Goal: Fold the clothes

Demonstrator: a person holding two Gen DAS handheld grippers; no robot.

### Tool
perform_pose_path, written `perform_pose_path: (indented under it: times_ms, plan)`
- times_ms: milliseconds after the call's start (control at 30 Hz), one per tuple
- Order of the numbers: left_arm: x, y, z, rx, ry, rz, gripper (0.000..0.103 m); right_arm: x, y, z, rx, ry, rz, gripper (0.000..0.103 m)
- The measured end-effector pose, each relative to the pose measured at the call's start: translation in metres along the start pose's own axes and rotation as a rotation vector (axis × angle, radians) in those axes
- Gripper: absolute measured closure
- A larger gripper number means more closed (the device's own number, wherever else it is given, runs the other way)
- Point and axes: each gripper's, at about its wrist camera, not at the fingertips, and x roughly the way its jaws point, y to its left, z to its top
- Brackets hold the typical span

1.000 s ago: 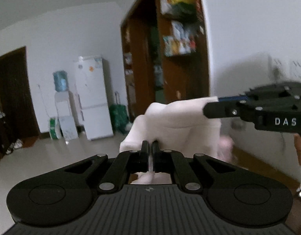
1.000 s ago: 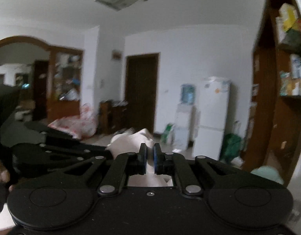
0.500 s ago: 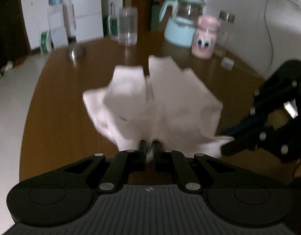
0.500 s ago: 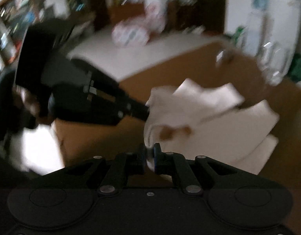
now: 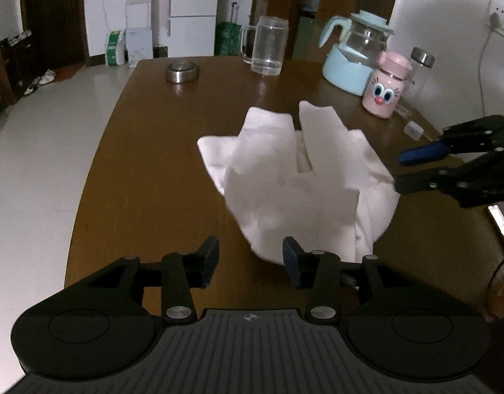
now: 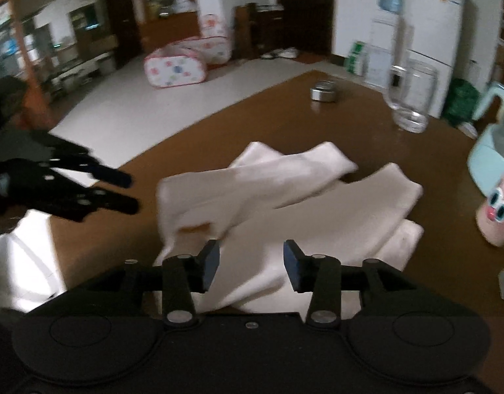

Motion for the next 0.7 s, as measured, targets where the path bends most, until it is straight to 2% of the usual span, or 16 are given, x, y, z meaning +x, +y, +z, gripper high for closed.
perform_pose_path:
  times_ms: [200,367,500,700]
  plan:
    - [0.029,-0.002,0.031,0.031,-0.016,0.01,0.057,0.005,-0.018,-0.001,0.087,-0.012,-0.083,0.057]
    - [0.066,0.005,0.054,0.017,0.018,0.012,0.057,0.012,-0.031,0.001,0.149,-0.021,-0.127,0.057]
    - [0.09,0.004,0.068,0.045,0.047,0.026,0.057,0.017,-0.038,0.001,0.192,-0.023,-0.141,0.057]
    - [0.112,0.004,0.08,0.053,0.062,0.026,0.053,0.026,-0.045,0.002,0.231,-0.001,-0.172,0.048]
